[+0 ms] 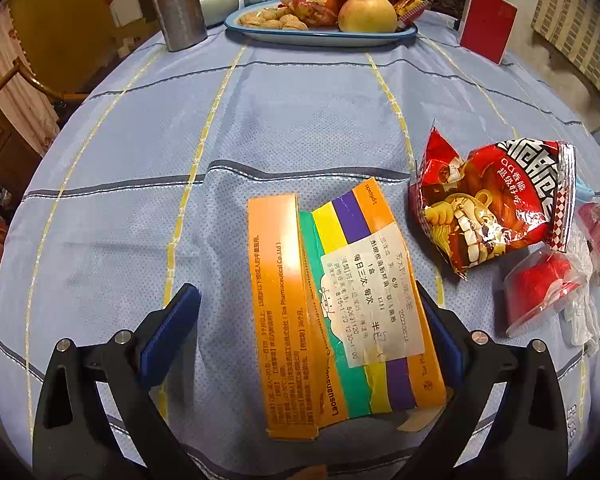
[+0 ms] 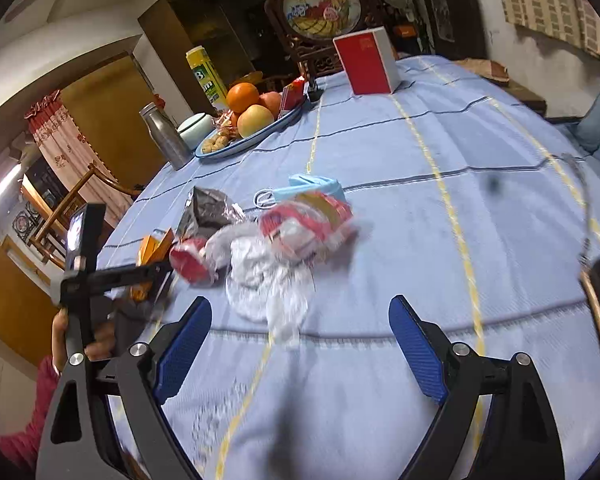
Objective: Collect trash
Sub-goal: 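Move both open tools back over the table toward the remaining trash, then grasp the clear plastic bag with the right tool while the left tool grasps the orange medicine box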
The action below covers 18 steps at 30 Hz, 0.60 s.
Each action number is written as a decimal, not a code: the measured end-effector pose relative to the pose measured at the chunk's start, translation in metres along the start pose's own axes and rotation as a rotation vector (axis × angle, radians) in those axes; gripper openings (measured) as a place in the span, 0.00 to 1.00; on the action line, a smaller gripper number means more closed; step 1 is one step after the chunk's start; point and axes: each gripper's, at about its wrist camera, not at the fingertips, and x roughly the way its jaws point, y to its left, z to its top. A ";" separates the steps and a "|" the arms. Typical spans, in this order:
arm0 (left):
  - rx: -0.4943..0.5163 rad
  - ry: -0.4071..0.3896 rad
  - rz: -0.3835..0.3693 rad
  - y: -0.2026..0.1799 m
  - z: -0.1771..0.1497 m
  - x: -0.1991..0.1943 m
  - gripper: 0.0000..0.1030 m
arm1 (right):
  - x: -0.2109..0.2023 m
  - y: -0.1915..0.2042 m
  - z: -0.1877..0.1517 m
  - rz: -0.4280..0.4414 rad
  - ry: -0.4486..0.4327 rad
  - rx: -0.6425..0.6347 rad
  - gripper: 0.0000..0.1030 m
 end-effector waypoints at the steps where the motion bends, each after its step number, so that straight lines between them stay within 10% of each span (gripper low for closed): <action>1: 0.000 -0.001 0.000 0.000 0.000 0.000 0.95 | 0.007 0.000 0.004 0.006 0.009 0.011 0.86; 18: -0.006 -0.005 0.006 -0.001 -0.001 -0.001 0.95 | 0.096 -0.006 0.048 0.065 0.089 0.154 0.87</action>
